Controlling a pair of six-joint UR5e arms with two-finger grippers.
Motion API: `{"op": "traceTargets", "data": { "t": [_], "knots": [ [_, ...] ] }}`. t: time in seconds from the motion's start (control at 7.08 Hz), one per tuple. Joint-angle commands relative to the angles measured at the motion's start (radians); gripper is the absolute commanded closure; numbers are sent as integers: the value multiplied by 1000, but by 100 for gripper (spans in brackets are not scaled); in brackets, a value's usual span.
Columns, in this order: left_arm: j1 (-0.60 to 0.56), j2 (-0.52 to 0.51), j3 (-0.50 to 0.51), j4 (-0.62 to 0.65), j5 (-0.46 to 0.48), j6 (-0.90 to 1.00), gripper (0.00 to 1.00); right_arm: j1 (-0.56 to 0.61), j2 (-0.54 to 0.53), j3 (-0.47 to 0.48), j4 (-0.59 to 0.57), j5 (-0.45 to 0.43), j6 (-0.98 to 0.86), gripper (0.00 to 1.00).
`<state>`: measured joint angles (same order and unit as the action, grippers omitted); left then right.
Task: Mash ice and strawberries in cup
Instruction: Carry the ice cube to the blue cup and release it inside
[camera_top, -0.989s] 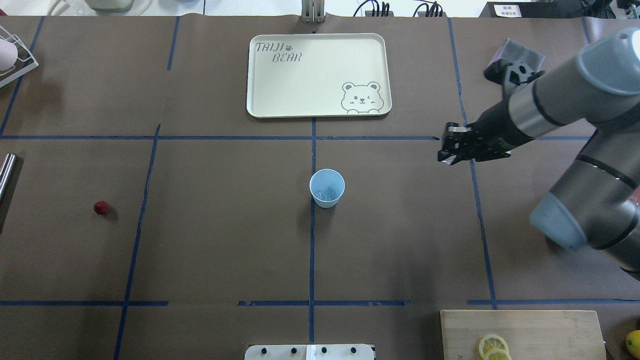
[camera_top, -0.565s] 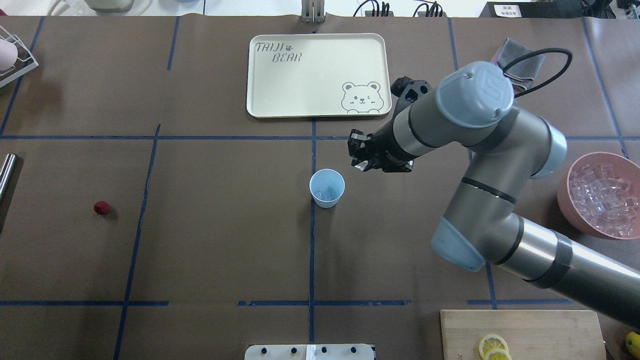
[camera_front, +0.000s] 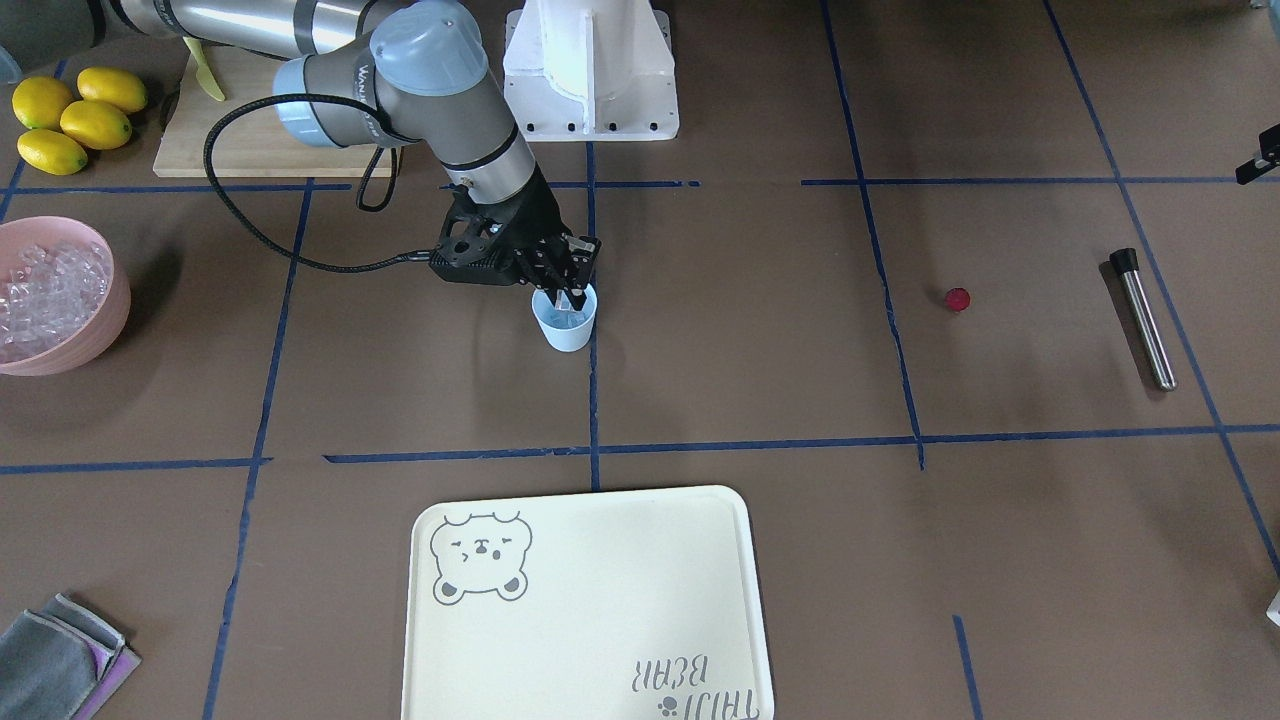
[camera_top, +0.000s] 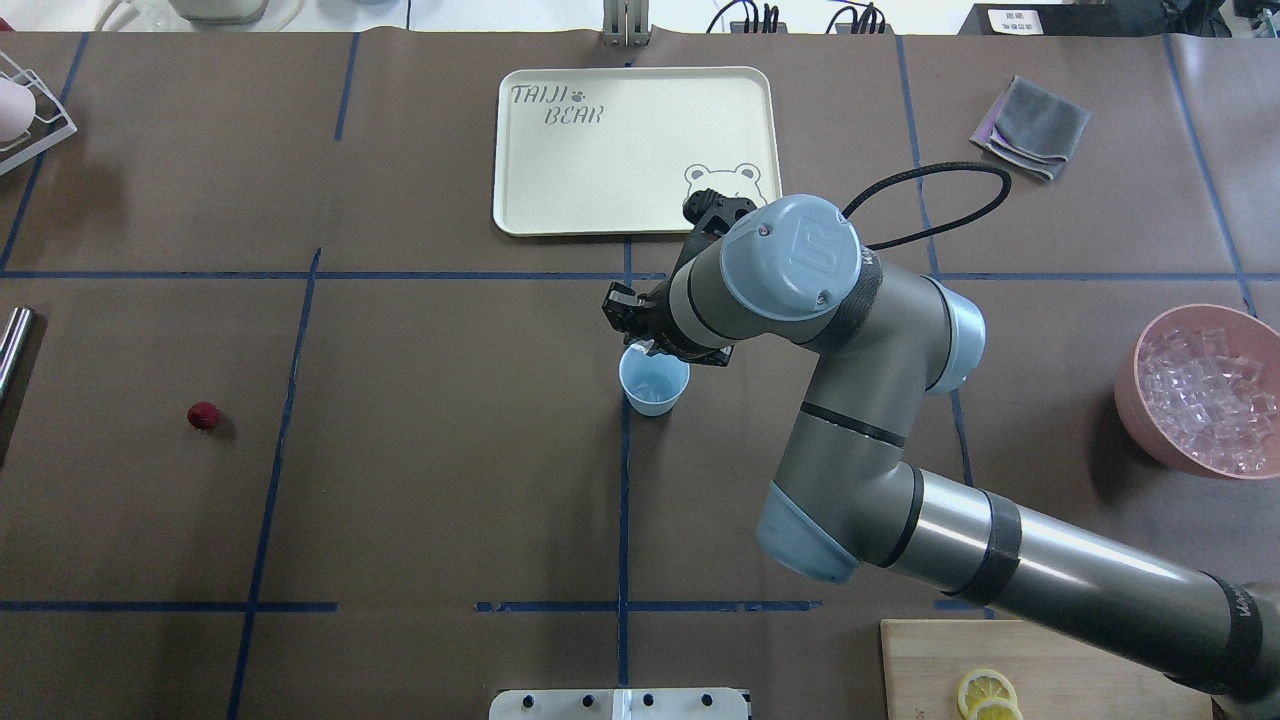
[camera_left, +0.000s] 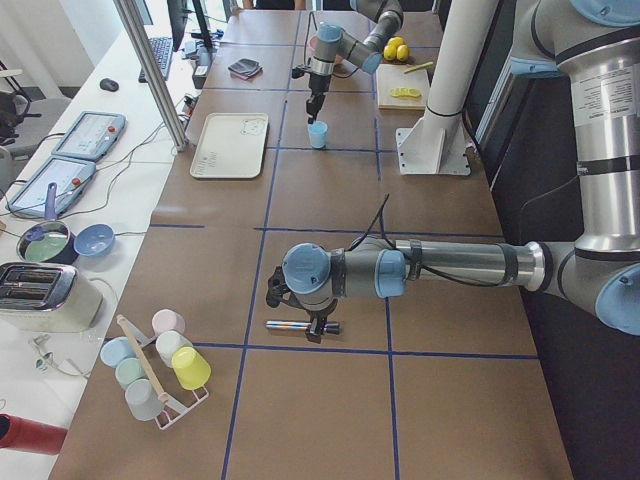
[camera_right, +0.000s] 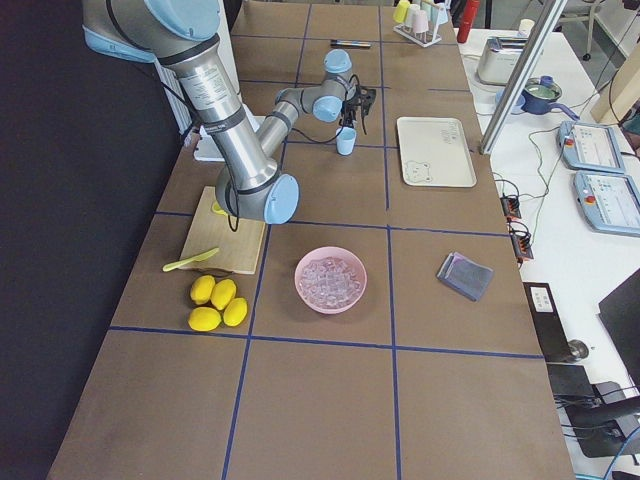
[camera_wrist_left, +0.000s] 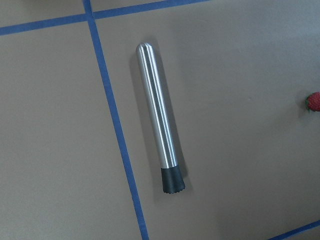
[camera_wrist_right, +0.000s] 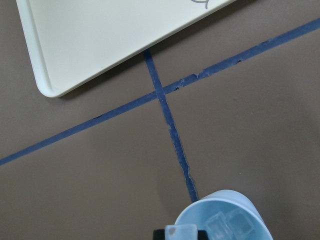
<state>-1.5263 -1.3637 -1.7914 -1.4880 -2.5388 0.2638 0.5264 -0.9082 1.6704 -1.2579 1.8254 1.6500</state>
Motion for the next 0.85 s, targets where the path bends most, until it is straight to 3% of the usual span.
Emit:
{"op": "traceTargets", "data": {
  "t": [0.0, 0.42, 0.57, 0.71],
  "knots": [
    [0, 0, 1, -2, 0, 0, 0, -3, -3, -3, 0, -2, -3, 88],
    [0, 0, 0, -2, 0, 0, 0, -8, -23, 8, -1, 5, -3, 65],
    [0, 0, 0, -2, 0, 0, 0, -9, -26, 8, 0, 5, -3, 51],
    [2, -2, 4, -3, 0, 2, 0, -11, -26, 11, -1, 3, -3, 1]
  ]
}}
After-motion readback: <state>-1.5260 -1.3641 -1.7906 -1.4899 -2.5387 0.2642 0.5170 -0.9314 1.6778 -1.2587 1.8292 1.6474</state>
